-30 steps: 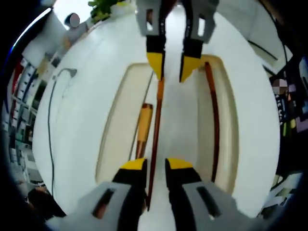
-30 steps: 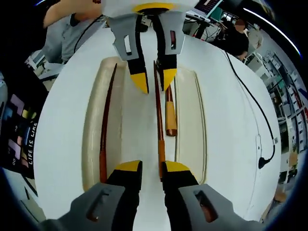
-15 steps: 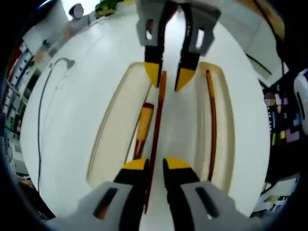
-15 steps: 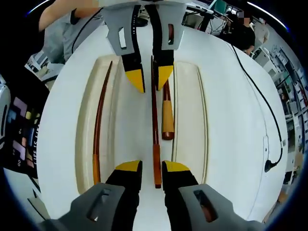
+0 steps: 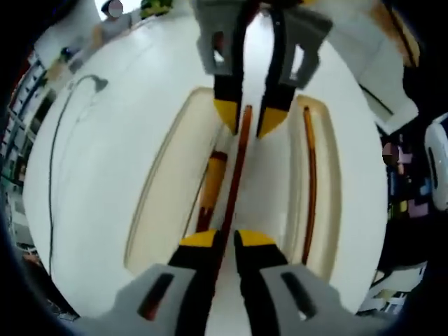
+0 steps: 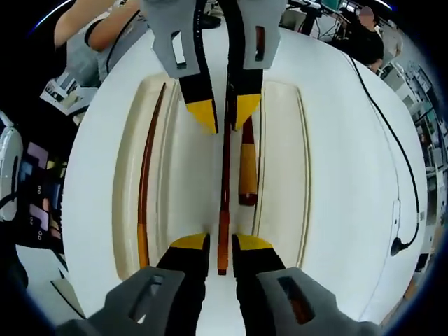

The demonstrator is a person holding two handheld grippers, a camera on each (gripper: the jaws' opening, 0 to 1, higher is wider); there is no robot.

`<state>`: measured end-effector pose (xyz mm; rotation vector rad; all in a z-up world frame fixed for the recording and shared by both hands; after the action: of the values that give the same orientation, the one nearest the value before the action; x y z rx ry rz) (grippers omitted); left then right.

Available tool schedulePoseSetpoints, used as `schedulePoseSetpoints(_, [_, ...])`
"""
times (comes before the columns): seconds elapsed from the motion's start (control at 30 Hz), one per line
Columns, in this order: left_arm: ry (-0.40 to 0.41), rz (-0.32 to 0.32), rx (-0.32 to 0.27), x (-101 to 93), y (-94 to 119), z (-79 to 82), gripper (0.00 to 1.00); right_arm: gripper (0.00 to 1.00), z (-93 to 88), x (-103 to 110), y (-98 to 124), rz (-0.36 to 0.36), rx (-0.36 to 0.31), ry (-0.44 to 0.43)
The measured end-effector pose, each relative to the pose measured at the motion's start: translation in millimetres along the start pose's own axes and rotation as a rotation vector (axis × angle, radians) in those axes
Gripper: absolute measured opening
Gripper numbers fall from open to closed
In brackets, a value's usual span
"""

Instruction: Arrange the utensils inside the cutlery case until each visible utensil rests in its matching compartment.

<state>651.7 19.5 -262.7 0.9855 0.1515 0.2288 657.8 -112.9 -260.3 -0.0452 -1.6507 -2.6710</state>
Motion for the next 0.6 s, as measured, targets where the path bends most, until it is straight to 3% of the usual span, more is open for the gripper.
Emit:
schedulePoseSetpoints(0.13, [0.011, -0.041, -0.004, 1.9, 0.9, 0.4, 0.05, 0.05, -0.3, -7.5, -1.1, 0.038, 0.021, -0.064])
schedulePoseSetpoints(0.33, [-0.034, -0.041, -0.01, 3.3, 1.6, 0.7, 0.05, 0.05, -1.5, -6.1, -1.2, 0.052, 0.01, -0.06])
schedulePoseSetpoints(0.4, [-0.042, -0.041, -0.006, 4.2, 1.4, 1.2, 0.05, 0.05, -1.1, -5.9, -1.3, 0.061, 0.007, 0.006])
schedulePoseSetpoints(0.6, [-0.077, -0.057, -0.021, 6.1, 1.7, 0.0, 0.05, 0.05, -1.8, -5.1, -1.1, 0.065, -0.005, 0.04])
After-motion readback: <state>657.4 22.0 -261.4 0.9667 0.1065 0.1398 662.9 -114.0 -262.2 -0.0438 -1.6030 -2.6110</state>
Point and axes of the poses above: the point that each gripper's makers call its tool centre point, and the gripper's own axes: y roughly backward along the fingers, x roughly to its left, z roughly out of its top, the point moved 8 cm from there along y, roughly backward along the fingers, and after that the axes turned 13 degrees about -x, right-handed, at the moved point
